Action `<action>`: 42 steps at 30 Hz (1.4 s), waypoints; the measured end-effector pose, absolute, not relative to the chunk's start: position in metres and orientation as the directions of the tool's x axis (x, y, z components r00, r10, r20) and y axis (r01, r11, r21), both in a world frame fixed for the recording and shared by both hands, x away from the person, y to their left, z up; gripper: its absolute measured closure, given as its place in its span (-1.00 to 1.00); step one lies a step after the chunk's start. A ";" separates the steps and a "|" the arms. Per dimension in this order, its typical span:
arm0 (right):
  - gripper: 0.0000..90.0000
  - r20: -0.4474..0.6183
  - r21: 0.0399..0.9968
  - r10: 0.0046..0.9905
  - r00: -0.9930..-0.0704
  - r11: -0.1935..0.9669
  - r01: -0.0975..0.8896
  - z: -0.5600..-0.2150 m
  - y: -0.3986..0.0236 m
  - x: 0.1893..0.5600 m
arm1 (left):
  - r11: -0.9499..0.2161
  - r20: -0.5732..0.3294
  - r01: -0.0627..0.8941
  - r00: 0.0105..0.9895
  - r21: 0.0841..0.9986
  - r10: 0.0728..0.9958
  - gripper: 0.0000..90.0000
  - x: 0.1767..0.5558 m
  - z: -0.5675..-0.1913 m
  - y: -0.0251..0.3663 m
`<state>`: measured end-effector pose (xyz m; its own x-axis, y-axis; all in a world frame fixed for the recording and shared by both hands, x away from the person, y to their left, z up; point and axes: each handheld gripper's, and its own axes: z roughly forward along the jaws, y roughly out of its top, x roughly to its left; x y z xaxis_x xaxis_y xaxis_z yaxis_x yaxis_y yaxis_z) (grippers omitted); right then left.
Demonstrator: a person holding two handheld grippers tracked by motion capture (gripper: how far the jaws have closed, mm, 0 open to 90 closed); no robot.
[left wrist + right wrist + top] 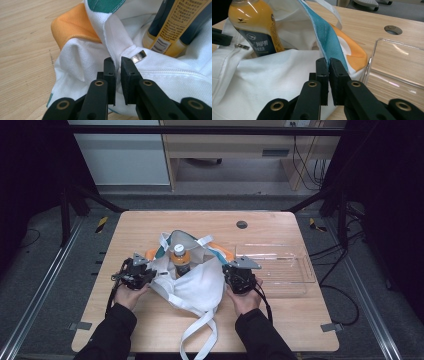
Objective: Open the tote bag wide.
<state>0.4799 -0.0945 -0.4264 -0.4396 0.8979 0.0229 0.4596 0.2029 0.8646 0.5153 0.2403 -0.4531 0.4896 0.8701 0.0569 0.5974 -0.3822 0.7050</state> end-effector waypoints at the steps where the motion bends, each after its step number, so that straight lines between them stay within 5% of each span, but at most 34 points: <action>1: 0.91 0.024 0.864 0.900 -0.435 0.200 0.463 -0.427 -0.096 0.480 | -0.384 0.058 0.598 0.490 0.704 0.870 0.85 0.515 -0.453 0.240; 11: 0.90 0.023 0.850 0.903 -0.429 0.209 0.485 -0.441 -0.097 0.482 | -0.372 0.056 0.581 0.488 0.724 0.871 0.83 0.513 -0.452 0.241; 16: 0.72 0.012 0.867 0.885 -0.465 0.222 0.446 -0.441 -0.092 0.480 | -0.333 0.045 0.556 0.468 0.762 0.883 0.53 0.512 -0.447 0.242; 23: 0.51 -0.024 0.887 0.863 -0.504 0.251 0.388 -0.436 -0.079 0.479 | -0.295 0.043 0.510 0.447 0.808 0.893 0.38 0.514 -0.435 0.244; 30: 0.51 -0.078 0.901 0.865 -0.496 0.274 0.336 -0.426 -0.059 0.488 | -0.276 0.011 0.543 0.440 0.793 0.898 0.66 0.522 -0.440 0.248; 37: 0.95 -0.110 0.910 0.900 -0.421 0.261 0.322 -0.419 -0.053 0.499 | -0.327 0.045 0.558 0.458 0.763 0.888 0.97 0.523 -0.444 0.245; 42: 0.98 -0.048 0.906 0.927 -0.373 0.197 0.373 -0.417 -0.067 0.506 | -0.336 0.049 0.568 0.461 0.751 0.886 0.97 0.523 -0.446 0.246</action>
